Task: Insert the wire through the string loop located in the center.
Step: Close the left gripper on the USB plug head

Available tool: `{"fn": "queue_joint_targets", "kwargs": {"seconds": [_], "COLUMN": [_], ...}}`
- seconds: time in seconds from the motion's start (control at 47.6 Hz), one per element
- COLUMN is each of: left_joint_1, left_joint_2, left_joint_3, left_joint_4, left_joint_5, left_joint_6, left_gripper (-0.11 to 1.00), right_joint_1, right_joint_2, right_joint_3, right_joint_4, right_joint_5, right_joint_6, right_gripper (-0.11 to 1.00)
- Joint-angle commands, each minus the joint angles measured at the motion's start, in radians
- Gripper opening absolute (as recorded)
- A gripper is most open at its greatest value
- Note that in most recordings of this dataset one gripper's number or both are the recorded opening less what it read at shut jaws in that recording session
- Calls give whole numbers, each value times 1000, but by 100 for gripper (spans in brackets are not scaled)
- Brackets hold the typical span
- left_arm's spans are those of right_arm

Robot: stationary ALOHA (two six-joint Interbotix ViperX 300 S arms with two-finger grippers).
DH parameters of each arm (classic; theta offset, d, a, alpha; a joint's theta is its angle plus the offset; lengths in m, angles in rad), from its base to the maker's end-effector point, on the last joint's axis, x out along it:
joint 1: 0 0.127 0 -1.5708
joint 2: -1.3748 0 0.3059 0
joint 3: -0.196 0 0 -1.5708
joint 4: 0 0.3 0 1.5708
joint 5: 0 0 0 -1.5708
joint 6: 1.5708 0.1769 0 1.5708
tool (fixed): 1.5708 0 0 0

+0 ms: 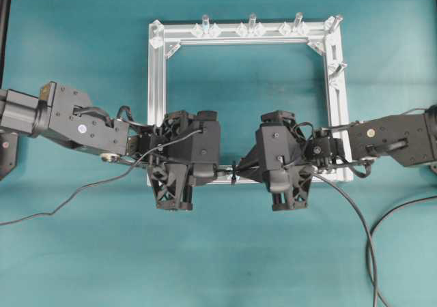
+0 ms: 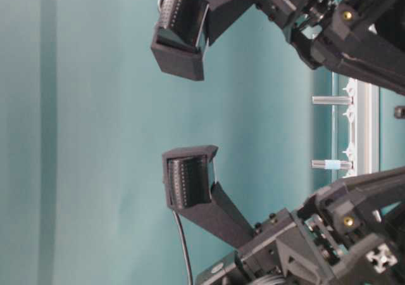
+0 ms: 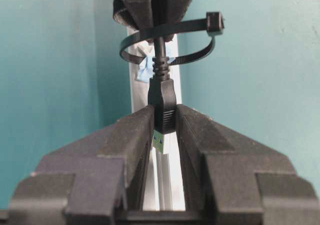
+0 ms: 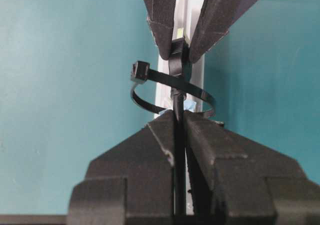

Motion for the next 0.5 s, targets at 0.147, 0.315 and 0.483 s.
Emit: {"fn": "queue_joint_targets", "kwargs": {"seconds": [0.147, 0.315, 0.483], "left_joint_1": [3, 3, 2], "left_joint_2": [-17, -20, -21], "left_joint_3": [-9, -9, -9], "left_joint_4": [2, 2, 2], "left_joint_5": [9, 25, 28], "left_joint_6": [-5, -5, -5], "left_gripper": [18, 18, 18], "right_joint_1": [3, 3, 3], "right_joint_2": [-12, -21, -38], "right_joint_3": [-12, -11, 3], "right_joint_4": [-2, -2, -2], "right_joint_5": [-9, -5, -9], "right_joint_6": [-2, -5, -6], "right_gripper": [7, 7, 7]}}
